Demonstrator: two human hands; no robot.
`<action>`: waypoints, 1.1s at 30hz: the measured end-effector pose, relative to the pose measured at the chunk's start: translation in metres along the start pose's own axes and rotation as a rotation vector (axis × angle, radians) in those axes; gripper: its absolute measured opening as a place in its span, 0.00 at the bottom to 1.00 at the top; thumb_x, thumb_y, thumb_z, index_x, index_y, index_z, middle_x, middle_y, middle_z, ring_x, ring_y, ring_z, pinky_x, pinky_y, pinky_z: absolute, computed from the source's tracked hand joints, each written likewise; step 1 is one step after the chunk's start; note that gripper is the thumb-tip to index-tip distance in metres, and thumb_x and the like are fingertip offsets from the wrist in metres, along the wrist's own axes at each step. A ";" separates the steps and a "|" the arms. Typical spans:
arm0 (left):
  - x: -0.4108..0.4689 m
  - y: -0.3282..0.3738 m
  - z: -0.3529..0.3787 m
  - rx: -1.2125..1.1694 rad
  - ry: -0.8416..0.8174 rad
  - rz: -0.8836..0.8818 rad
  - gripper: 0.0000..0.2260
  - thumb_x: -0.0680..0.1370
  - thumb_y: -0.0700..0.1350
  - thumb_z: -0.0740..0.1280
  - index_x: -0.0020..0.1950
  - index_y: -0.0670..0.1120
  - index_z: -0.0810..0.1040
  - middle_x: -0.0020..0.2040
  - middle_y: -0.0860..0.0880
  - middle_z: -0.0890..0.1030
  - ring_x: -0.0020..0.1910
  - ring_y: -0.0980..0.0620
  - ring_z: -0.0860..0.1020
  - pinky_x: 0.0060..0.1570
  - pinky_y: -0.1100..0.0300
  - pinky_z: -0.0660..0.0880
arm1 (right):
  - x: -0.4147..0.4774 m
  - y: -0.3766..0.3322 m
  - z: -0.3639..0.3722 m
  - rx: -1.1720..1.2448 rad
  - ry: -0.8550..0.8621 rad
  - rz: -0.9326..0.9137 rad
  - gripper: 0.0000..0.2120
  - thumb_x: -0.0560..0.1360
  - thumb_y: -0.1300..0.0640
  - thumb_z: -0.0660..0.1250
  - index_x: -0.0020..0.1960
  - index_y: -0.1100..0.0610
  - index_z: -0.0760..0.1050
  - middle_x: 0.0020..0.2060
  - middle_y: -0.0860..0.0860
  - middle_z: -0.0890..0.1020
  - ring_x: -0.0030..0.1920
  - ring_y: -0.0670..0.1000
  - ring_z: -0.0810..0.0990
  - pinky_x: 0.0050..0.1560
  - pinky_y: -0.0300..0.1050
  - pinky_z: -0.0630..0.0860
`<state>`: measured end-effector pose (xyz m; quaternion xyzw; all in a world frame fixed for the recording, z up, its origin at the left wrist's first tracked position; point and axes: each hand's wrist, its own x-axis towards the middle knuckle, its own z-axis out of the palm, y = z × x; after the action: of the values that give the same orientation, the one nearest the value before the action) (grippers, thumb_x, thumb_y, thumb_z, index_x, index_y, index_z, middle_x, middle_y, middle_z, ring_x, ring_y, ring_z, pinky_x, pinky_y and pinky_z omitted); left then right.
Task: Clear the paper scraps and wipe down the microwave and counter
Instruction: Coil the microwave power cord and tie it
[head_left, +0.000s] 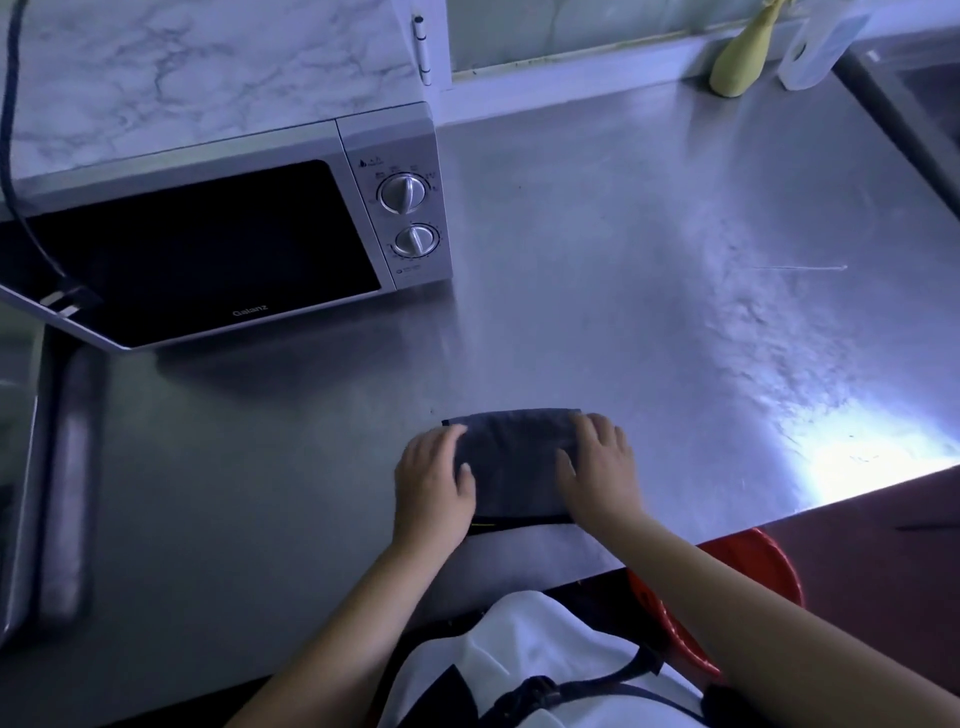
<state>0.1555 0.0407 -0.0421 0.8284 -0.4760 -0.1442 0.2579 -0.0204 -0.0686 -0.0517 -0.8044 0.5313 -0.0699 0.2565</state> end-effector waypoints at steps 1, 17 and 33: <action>0.005 0.006 0.006 0.029 -0.068 0.092 0.21 0.78 0.39 0.66 0.71 0.43 0.73 0.70 0.43 0.74 0.70 0.41 0.70 0.71 0.48 0.66 | 0.003 -0.004 0.003 -0.055 -0.043 -0.123 0.24 0.79 0.58 0.62 0.74 0.58 0.66 0.73 0.56 0.70 0.73 0.59 0.67 0.72 0.55 0.64; 0.004 -0.021 0.063 0.439 -0.409 0.127 0.36 0.79 0.67 0.46 0.81 0.50 0.40 0.82 0.48 0.43 0.81 0.48 0.40 0.77 0.41 0.39 | 0.027 0.038 0.034 -0.507 -0.333 -0.347 0.32 0.83 0.36 0.39 0.82 0.50 0.39 0.81 0.46 0.44 0.80 0.48 0.36 0.77 0.63 0.37; 0.095 -0.029 0.010 0.187 -0.492 -0.138 0.12 0.72 0.53 0.74 0.53 0.54 0.80 0.51 0.51 0.73 0.58 0.46 0.70 0.55 0.55 0.64 | 0.075 0.001 -0.029 -0.294 -0.380 0.118 0.16 0.75 0.52 0.66 0.62 0.52 0.70 0.58 0.53 0.77 0.61 0.57 0.68 0.59 0.51 0.63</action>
<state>0.2193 -0.0320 -0.0659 0.8191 -0.4782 -0.3136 0.0463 -0.0005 -0.1456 -0.0397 -0.7994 0.5240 0.1759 0.2354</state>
